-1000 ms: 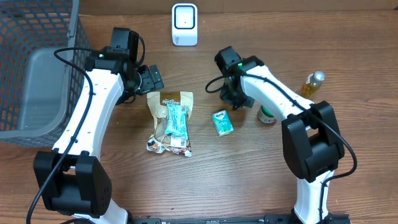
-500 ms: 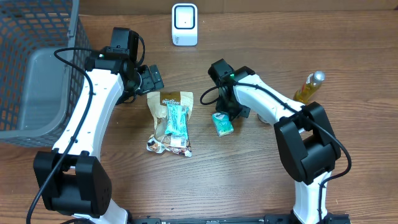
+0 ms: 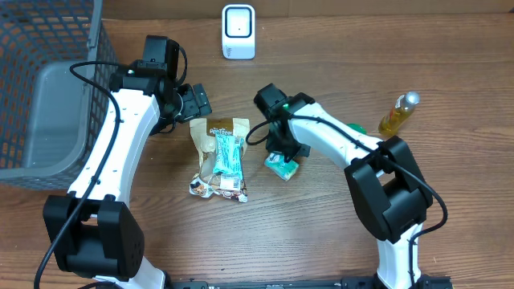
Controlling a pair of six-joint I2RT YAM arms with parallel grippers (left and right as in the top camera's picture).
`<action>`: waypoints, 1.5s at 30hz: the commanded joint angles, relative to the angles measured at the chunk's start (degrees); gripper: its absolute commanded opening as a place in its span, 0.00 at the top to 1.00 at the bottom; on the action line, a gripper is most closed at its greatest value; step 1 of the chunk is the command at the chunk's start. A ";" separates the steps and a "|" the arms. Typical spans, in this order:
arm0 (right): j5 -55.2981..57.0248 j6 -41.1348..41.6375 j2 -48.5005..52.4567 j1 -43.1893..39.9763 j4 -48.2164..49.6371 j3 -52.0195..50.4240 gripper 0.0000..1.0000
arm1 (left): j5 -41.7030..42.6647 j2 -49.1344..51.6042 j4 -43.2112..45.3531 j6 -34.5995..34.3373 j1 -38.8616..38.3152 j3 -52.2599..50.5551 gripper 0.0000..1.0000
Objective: Scan the item barcode
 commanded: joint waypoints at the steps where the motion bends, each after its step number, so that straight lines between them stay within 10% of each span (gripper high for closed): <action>1: -0.26 0.50 -0.31 1.64 0.33 -0.31 0.95 | -0.02 0.13 0.07 0.66 0.00 0.85 0.00; 45: -5.90 0.33 -0.31 4.87 -2.47 -0.31 0.91 | -0.02 0.13 0.07 0.66 -0.07 0.85 0.00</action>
